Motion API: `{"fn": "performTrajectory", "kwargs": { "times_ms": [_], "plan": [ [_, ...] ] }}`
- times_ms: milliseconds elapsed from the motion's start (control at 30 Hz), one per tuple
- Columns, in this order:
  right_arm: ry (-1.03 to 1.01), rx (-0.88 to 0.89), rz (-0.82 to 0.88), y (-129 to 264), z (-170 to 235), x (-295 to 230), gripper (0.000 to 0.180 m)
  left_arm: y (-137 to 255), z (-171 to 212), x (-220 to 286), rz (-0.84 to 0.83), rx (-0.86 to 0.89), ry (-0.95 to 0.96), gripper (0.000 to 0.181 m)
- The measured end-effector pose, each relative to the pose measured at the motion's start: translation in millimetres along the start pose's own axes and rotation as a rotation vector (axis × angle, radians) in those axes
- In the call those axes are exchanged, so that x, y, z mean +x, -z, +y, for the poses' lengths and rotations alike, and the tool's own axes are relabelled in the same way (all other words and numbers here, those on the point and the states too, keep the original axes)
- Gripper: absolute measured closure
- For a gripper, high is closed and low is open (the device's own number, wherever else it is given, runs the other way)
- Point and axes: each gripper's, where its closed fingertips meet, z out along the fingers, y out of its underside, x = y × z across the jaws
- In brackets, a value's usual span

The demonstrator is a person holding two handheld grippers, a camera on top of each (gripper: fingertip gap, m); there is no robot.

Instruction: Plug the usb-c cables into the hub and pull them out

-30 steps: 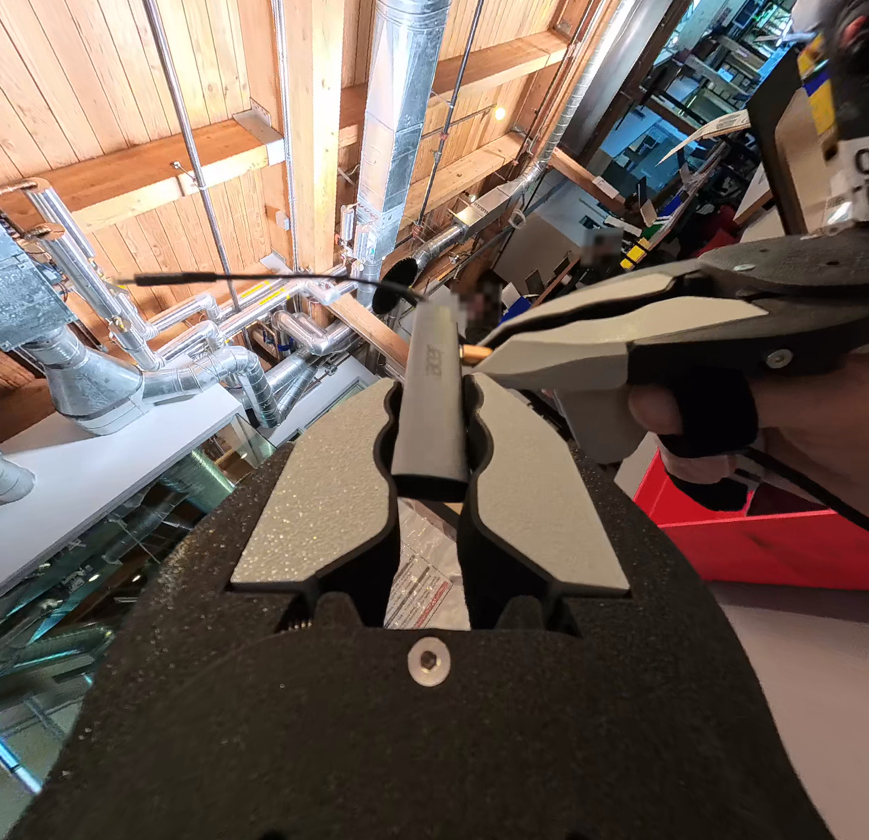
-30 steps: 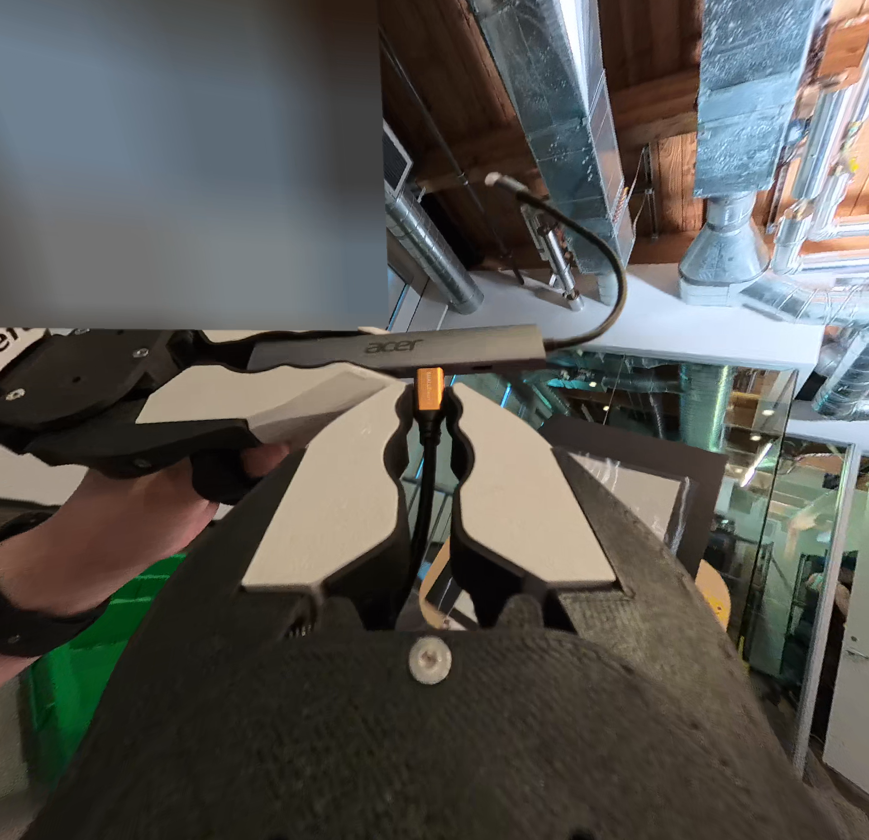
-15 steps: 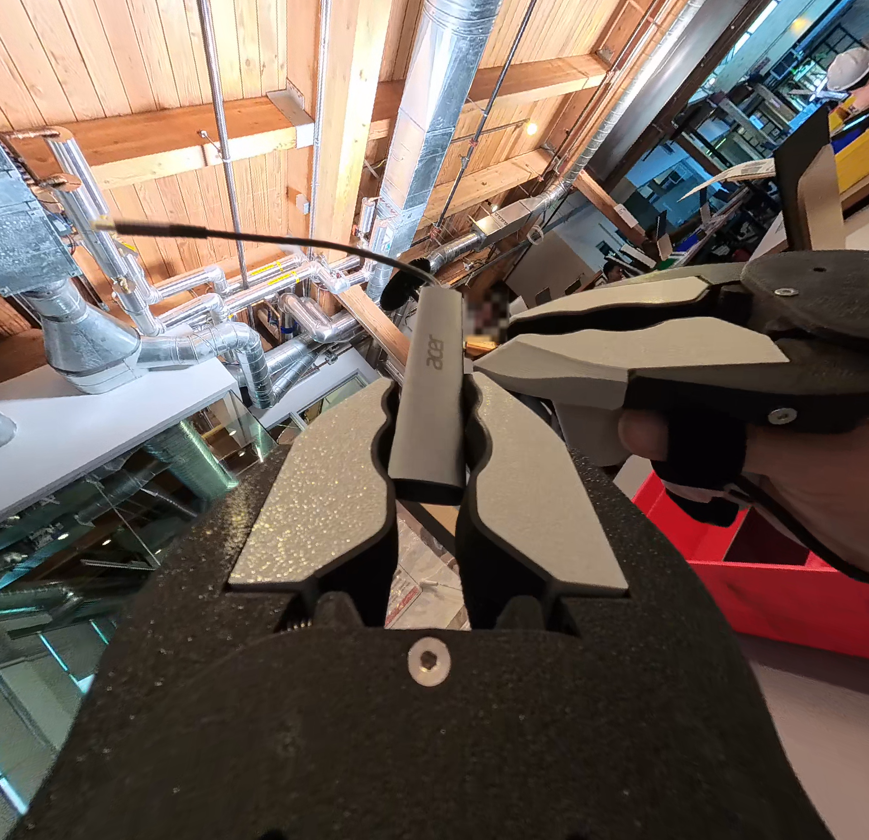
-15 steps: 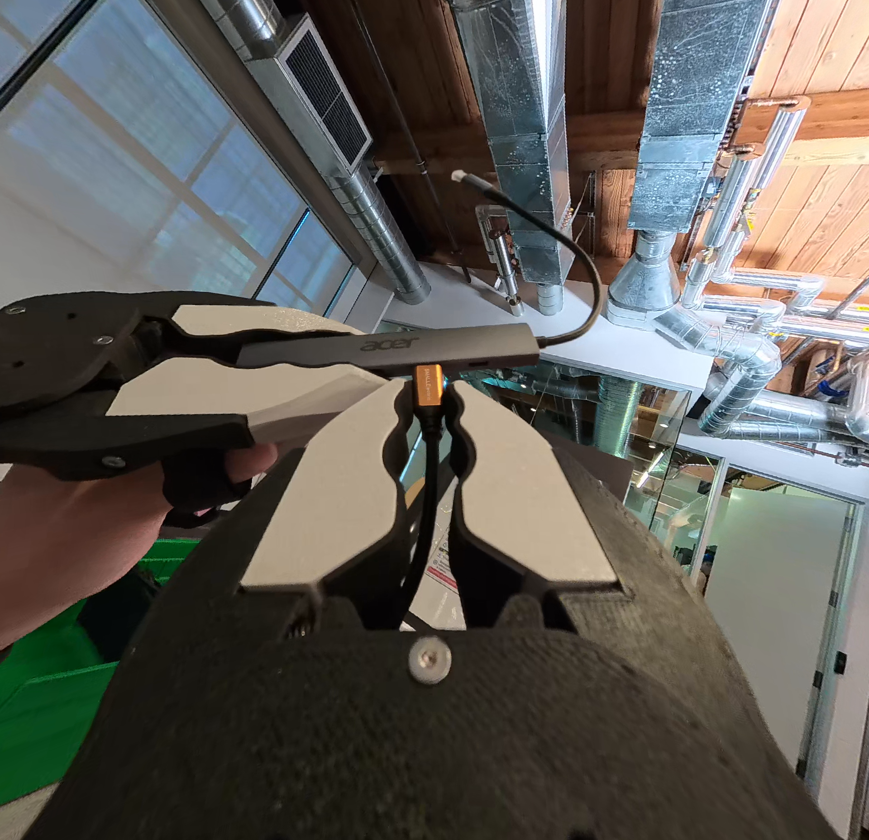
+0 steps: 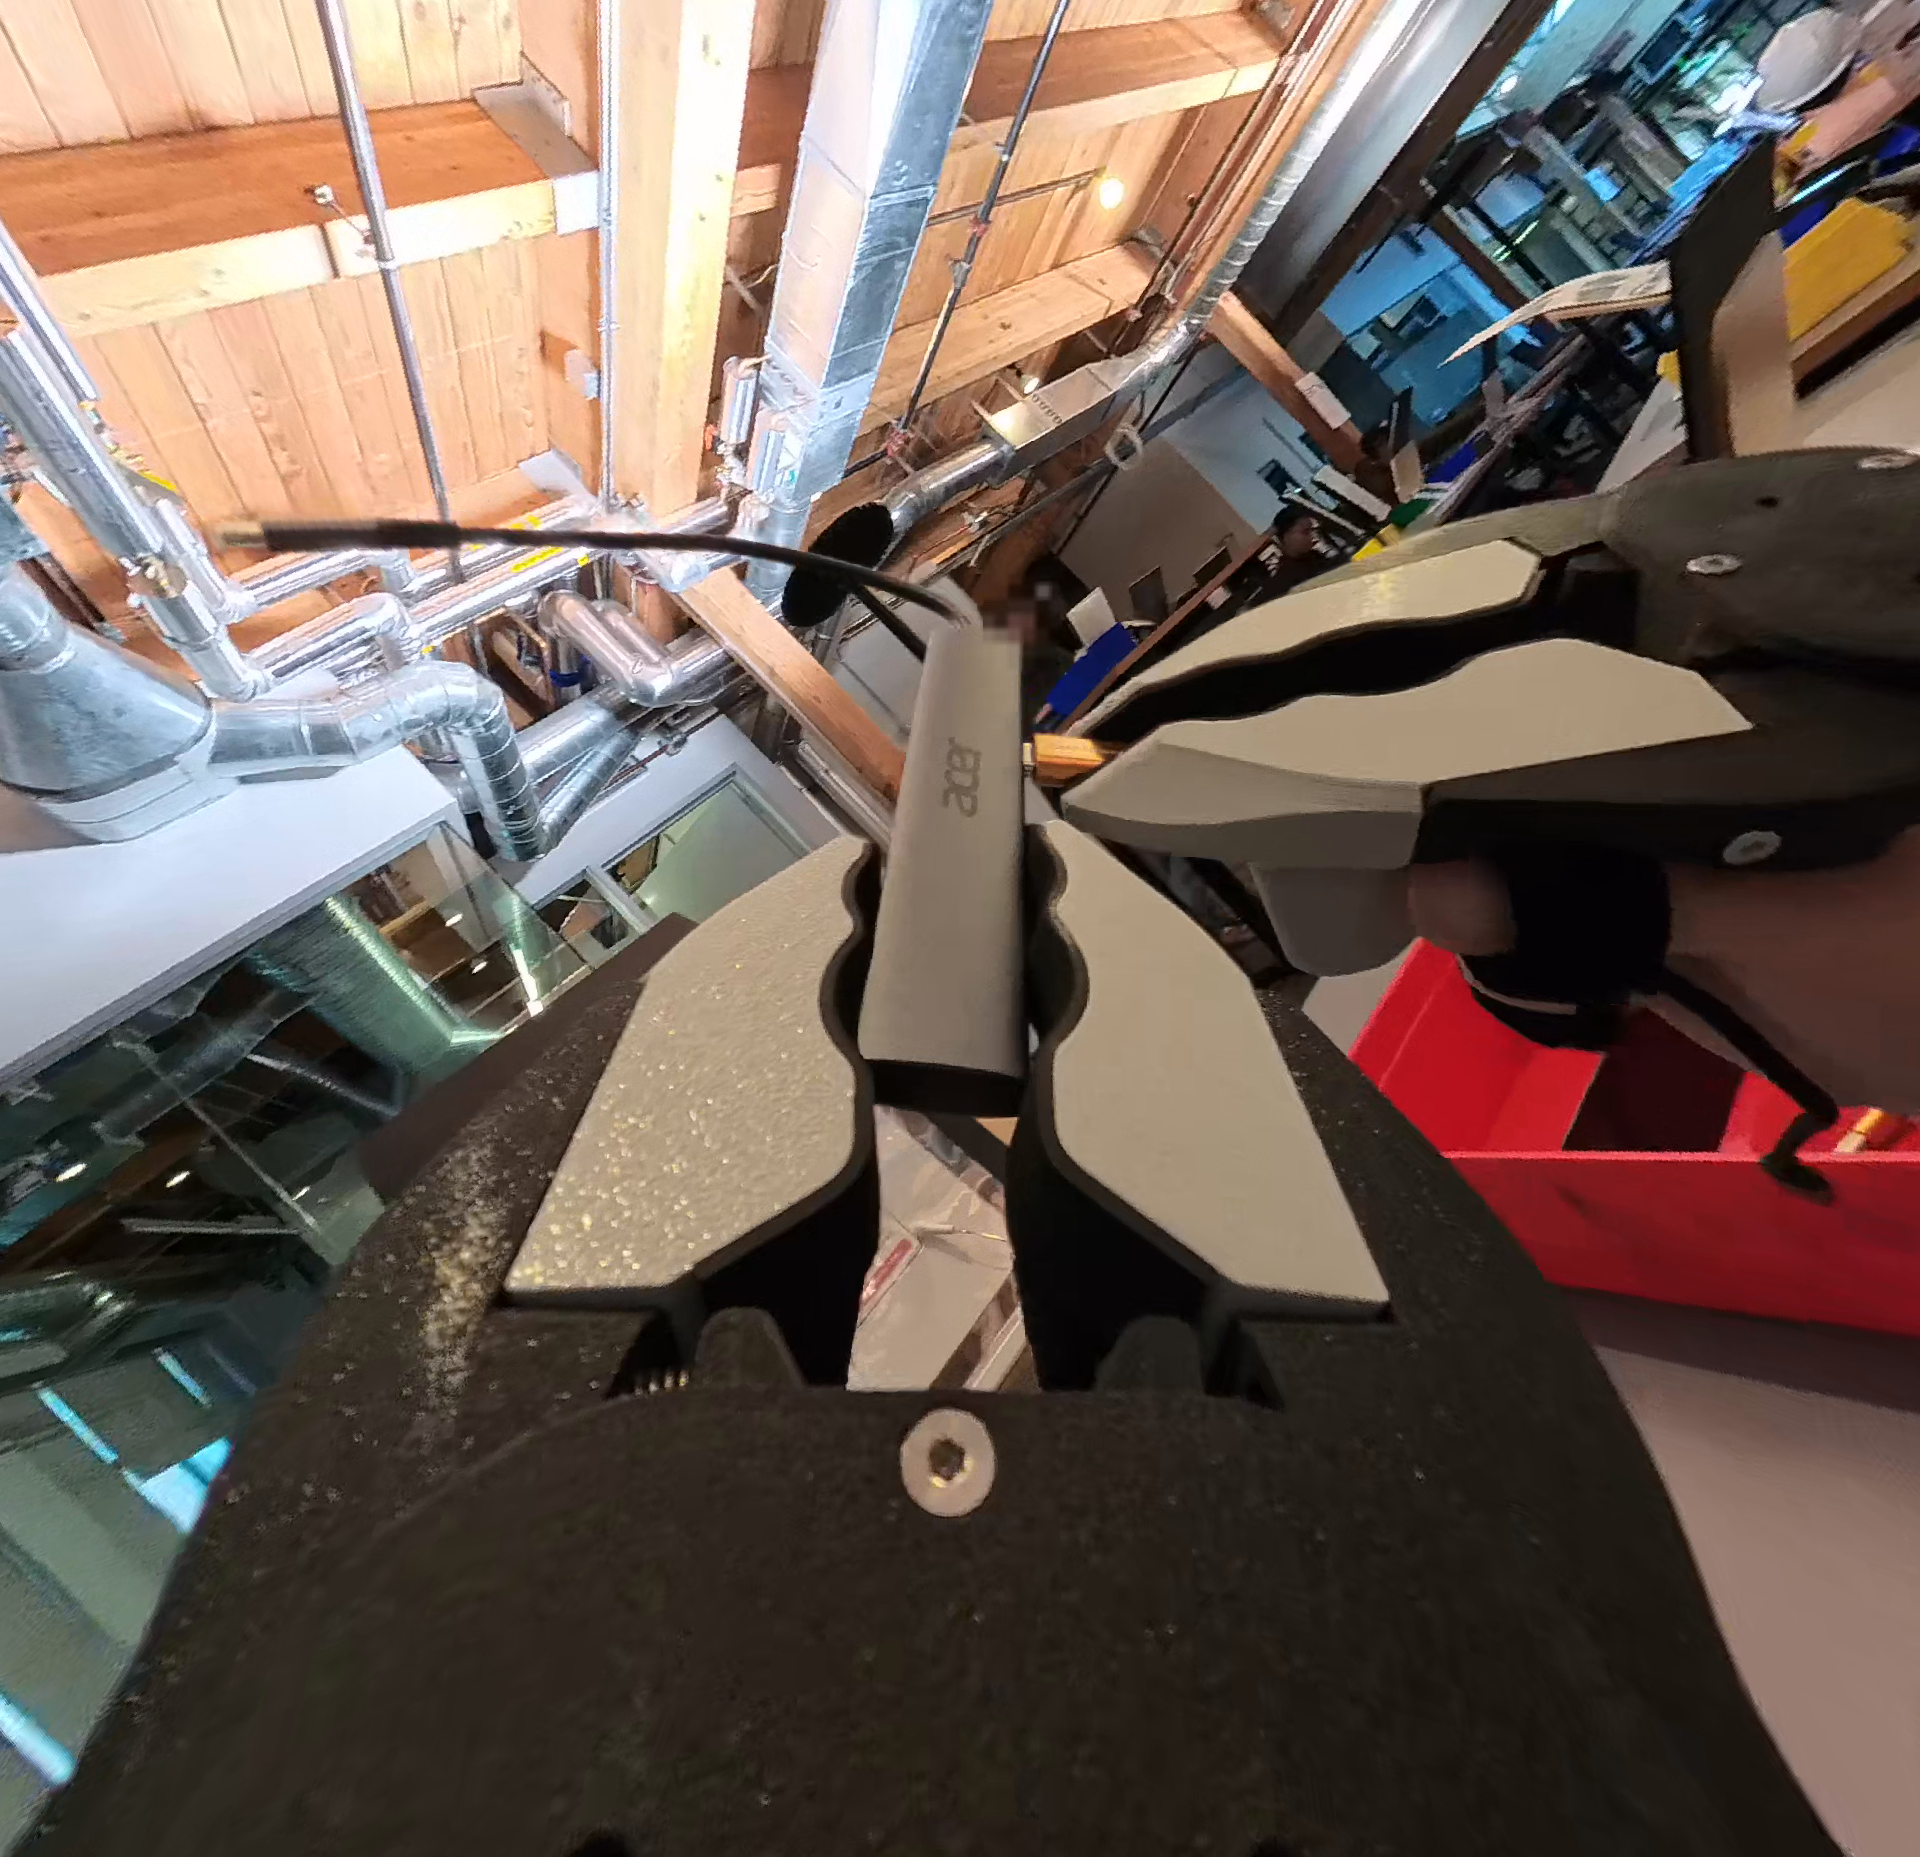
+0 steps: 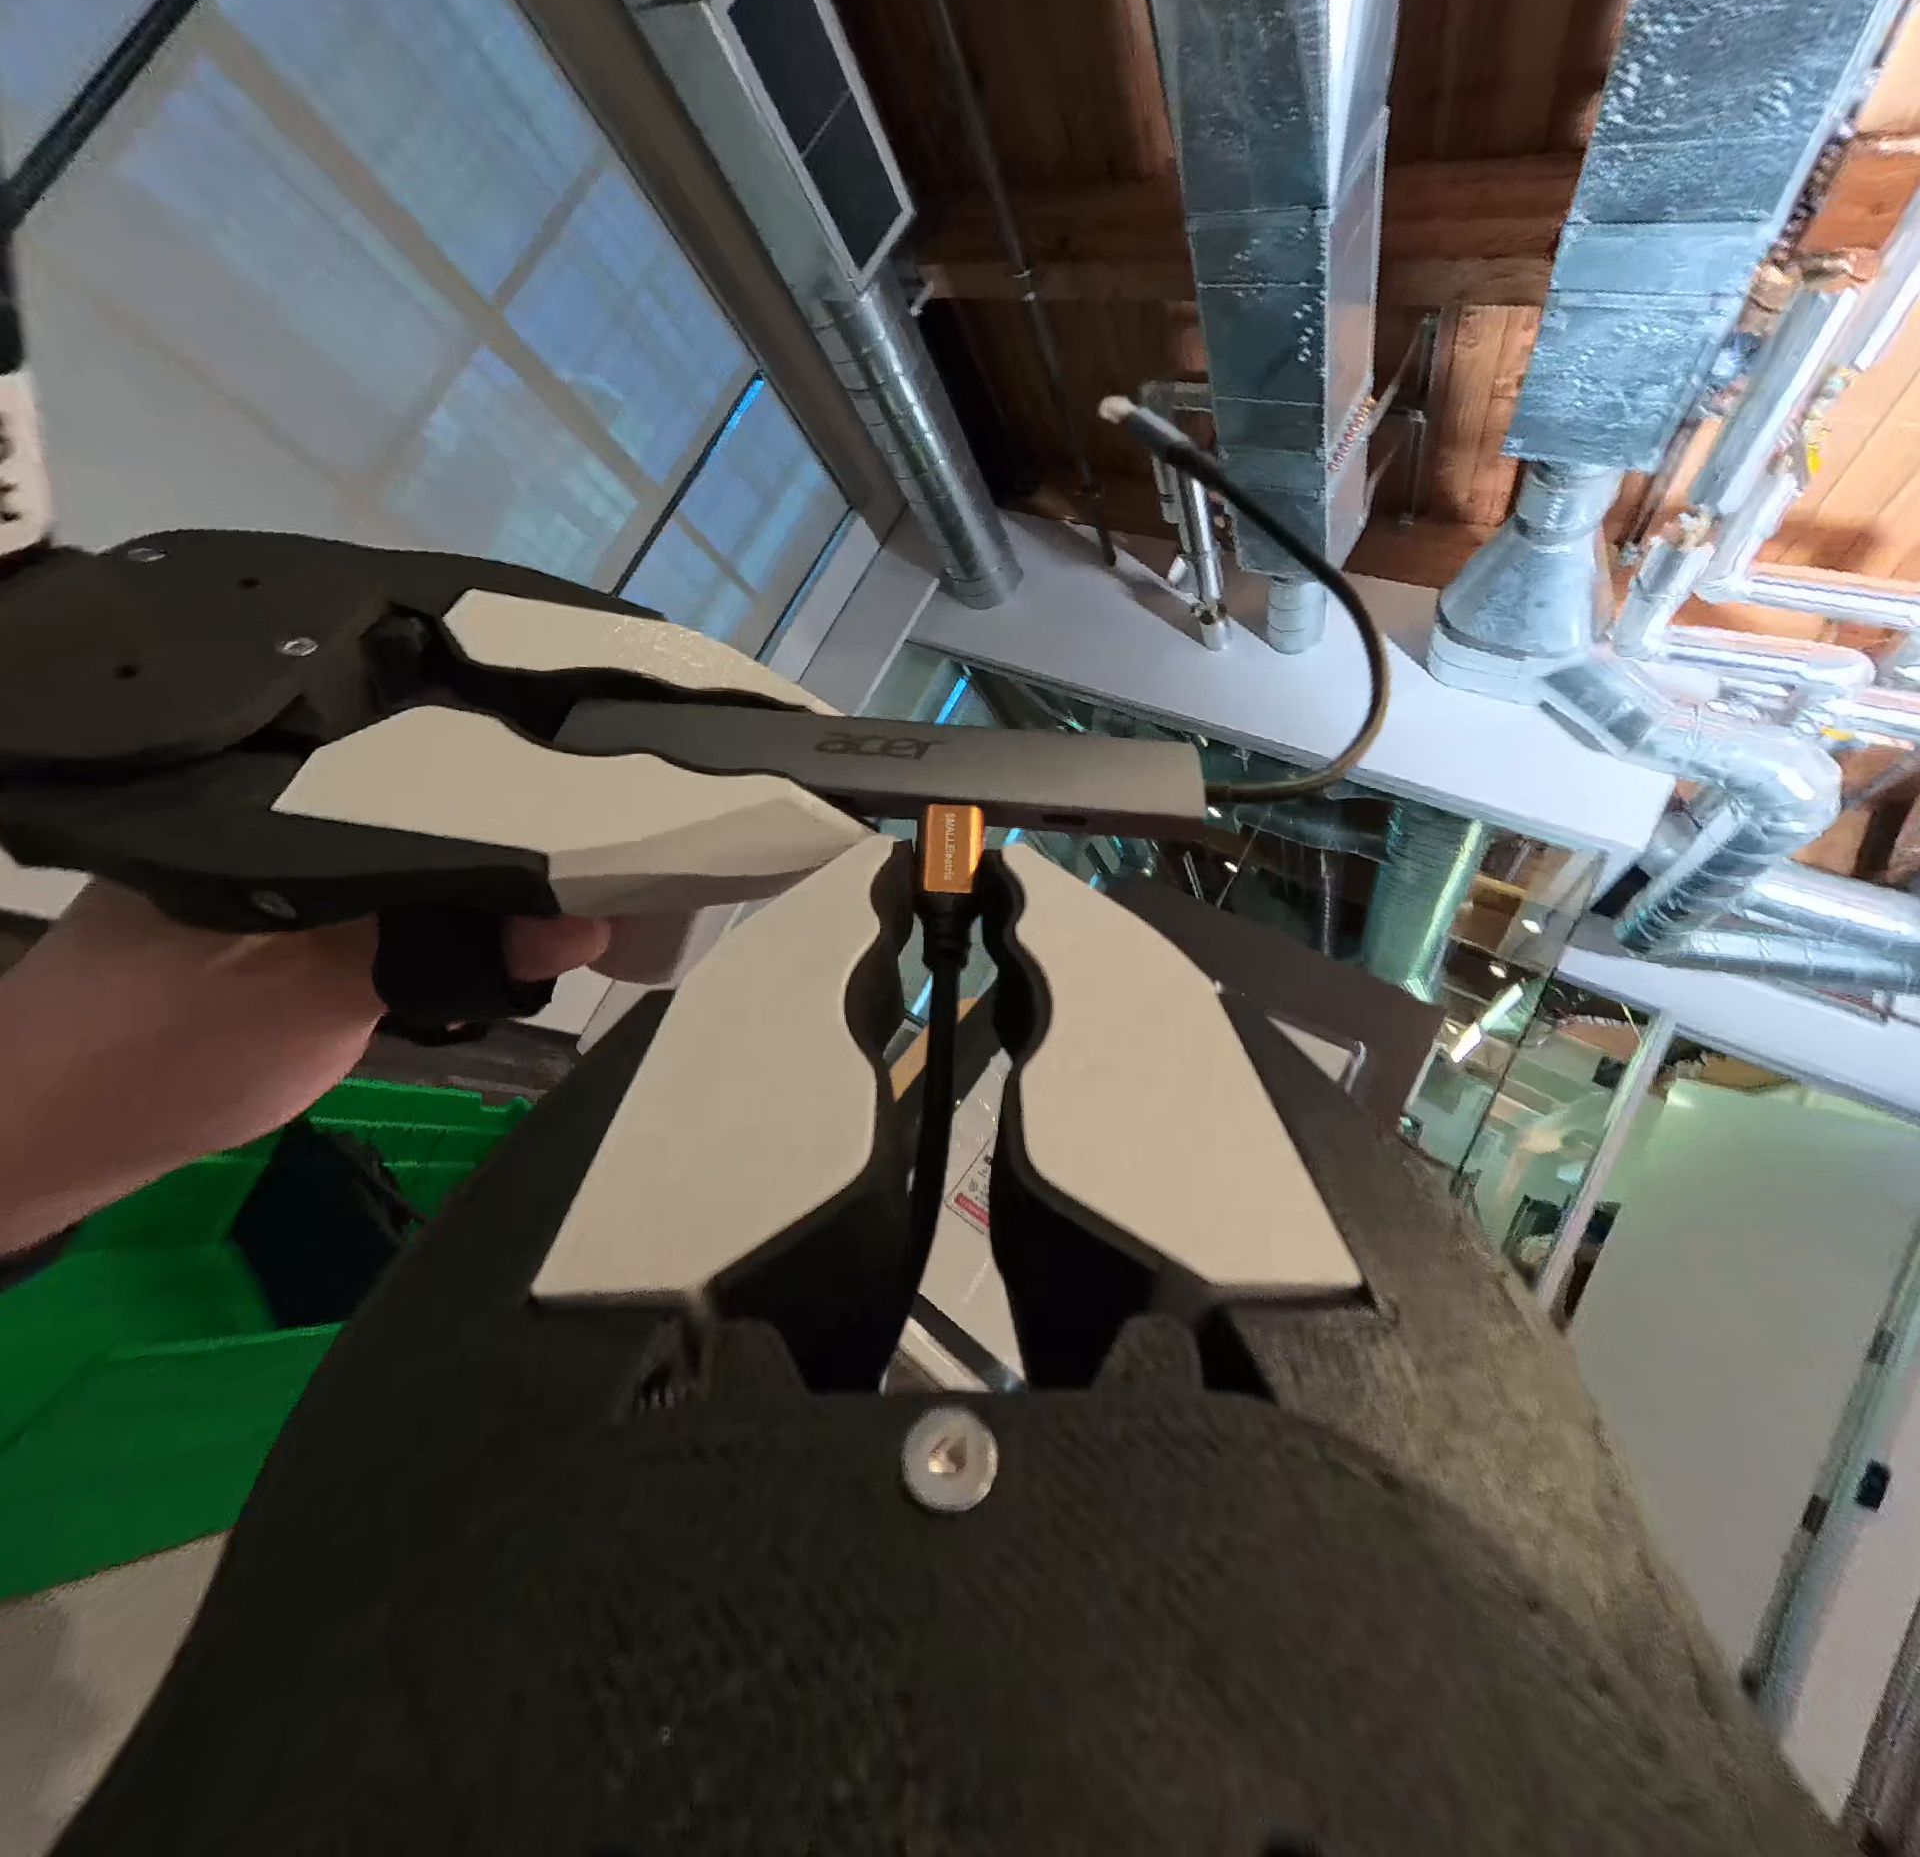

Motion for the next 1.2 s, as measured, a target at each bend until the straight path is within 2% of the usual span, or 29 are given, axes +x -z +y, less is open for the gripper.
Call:
{"fn": "performTrajectory", "kwargs": {
  "times_ms": [67,100,133,200,267,300,333,467,600,667,767,867,1033,1100,1200],
  "plan": [
    [-0.005,0.006,0.062,1.9,0.6,-0.6,0.166,6.4,3.7,-29.5,-0.205,-0.011,0.016,0.156],
    [0.003,0.005,0.079,1.8,1.2,-4.1,0.166,15.0,5.0,-47.5,-0.27,-0.002,0.032,0.156],
    [0.016,-0.011,0.06,-1.1,3.4,-11.3,0.166,22.6,5.4,-59.7,-0.264,0.013,0.081,0.156],
    [0.069,-0.029,0.037,-4.4,4.7,-13.2,0.166,33.9,-4.4,-65.4,-0.13,0.104,0.209,0.157],
    [0.077,-0.048,-0.077,-5.1,2.1,-5.2,0.166,41.5,-8.9,-73.0,-0.087,0.14,0.305,0.157],
    [0.058,-0.086,-0.067,-1.8,2.1,14.3,0.166,42.2,-8.6,-73.6,-0.068,0.134,0.317,0.157],
    [0.03,-0.113,-0.074,3.8,0.9,33.8,0.166,41.1,-7.9,-70.9,-0.04,0.121,0.313,0.157],
    [-0.155,-0.145,-0.319,41.5,-3.4,69.1,0.167,29.2,-2.4,-51.3,0.036,0.045,0.264,0.156],
    [-0.012,-0.326,-0.349,71.7,40.5,93.9,0.166,16.5,2.6,-28.6,0.103,-0.012,0.227,0.156],
    [0.059,-0.367,-0.305,78.4,54.1,107.9,0.166,13.6,1.2,-22.1,0.12,-0.007,0.225,0.157],
    [-0.033,-0.265,-0.313,83.0,36.7,114.1,0.166,12.9,-1.7,-18.5,0.137,0.003,0.246,0.156],
    [0.063,-0.289,-0.265,88.6,39.6,124.2,0.166,14.4,-4.1,-19.8,0.148,0.016,0.285,0.156],
    [0.039,0.142,-0.13,104.2,-38.2,146.4,0.167,17.2,-5.3,-25.1,0.145,0.029,0.315,0.157],
    [0.055,-0.005,-0.143,104.7,-22.0,148.5,0.166,18.0,-6.3,-25.4,0.149,0.031,0.319,0.157],
    [0.057,-0.282,-0.245,103.7,37.1,137.7,0.166,17.4,-7.0,-23.1,0.158,0.032,0.323,0.157]
  ]
}}
